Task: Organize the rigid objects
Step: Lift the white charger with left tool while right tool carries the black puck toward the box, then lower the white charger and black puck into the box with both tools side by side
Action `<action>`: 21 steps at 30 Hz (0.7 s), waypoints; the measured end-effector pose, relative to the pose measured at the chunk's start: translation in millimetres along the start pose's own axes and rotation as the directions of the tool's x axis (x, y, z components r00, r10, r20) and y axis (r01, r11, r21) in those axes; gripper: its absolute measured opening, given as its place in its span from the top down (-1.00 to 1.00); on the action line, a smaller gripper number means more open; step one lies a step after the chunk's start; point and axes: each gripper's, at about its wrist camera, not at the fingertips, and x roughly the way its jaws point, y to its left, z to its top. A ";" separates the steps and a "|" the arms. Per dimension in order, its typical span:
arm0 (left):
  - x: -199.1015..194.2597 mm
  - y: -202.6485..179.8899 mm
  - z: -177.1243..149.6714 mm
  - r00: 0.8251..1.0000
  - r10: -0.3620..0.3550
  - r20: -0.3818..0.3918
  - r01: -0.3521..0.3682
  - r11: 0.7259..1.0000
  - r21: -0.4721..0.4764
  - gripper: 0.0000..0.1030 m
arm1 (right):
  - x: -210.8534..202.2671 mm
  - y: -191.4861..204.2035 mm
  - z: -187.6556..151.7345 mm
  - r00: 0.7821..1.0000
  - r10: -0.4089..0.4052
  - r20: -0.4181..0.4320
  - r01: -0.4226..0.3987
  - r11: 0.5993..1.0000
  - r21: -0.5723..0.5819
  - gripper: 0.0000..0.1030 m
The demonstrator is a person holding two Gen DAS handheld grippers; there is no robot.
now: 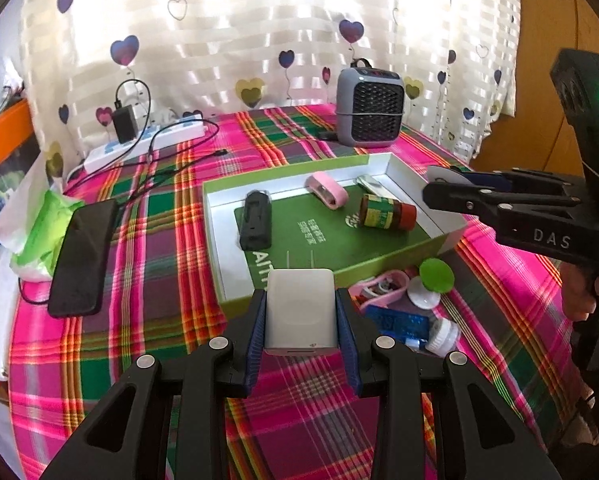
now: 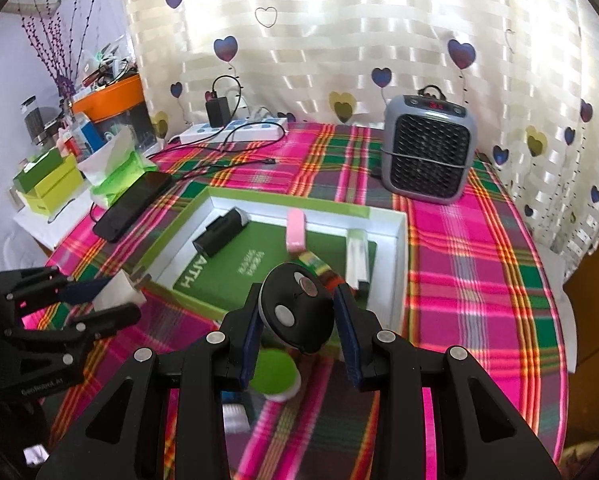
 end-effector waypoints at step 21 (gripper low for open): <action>33.7 8.0 22.9 0.999 -0.032 -0.013 0.031 0.998 -0.048 0.38 | 74.5 19.2 47.8 0.991 0.085 -0.101 -0.091 0.994 -0.056 0.30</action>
